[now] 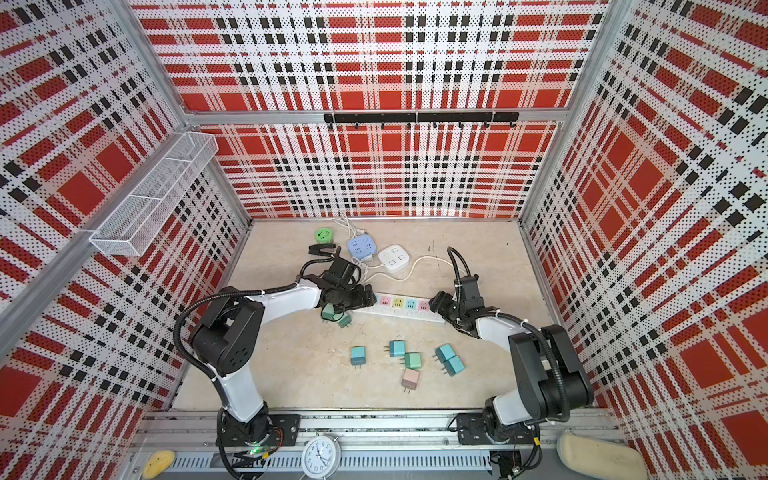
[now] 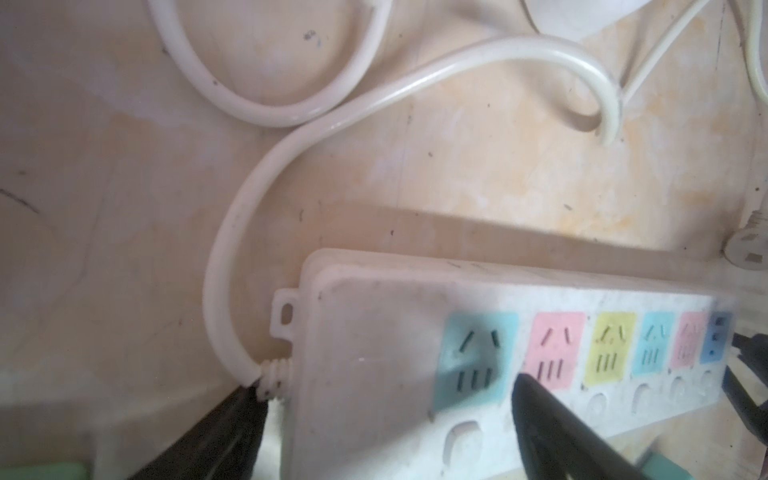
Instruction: Insert the plug
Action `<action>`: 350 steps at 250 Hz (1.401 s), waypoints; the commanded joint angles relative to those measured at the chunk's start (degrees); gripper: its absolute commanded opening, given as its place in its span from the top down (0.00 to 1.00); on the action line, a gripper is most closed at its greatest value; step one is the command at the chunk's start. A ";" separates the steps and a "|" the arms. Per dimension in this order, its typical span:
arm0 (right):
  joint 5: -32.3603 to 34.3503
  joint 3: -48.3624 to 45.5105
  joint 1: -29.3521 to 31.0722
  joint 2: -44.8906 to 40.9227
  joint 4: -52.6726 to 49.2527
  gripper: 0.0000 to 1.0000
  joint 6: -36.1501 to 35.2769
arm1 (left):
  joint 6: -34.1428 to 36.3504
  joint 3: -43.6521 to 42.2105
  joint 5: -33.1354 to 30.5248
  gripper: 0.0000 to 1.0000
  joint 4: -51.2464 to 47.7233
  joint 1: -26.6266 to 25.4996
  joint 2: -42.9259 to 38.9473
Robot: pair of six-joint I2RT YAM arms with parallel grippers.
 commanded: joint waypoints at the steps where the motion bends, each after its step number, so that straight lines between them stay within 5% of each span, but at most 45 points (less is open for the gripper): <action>1: -1.69 4.12 1.20 2.17 0.73 0.26 -3.06 | -0.62 -1.14 -0.06 0.08 0.71 0.35 0.43; 154: -7.05 14.54 2.21 10.85 -1.22 0.23 -11.78 | 0.81 -1.84 -2.54 0.06 1.85 2.49 -0.79; 237: -0.87 14.80 2.26 5.67 -6.41 0.12 -14.85 | 3.03 -3.67 -6.66 0.01 1.93 2.50 -6.96; 296: 7.27 12.31 2.24 -4.12 -10.58 0.06 -16.37 | 4.21 -9.56 -11.26 0.01 5.49 1.78 -18.69; 350: 14.91 7.99 2.23 -14.46 -11.21 0.06 -17.05 | 9.24 -19.44 -26.16 0.01 13.01 -6.01 -39.55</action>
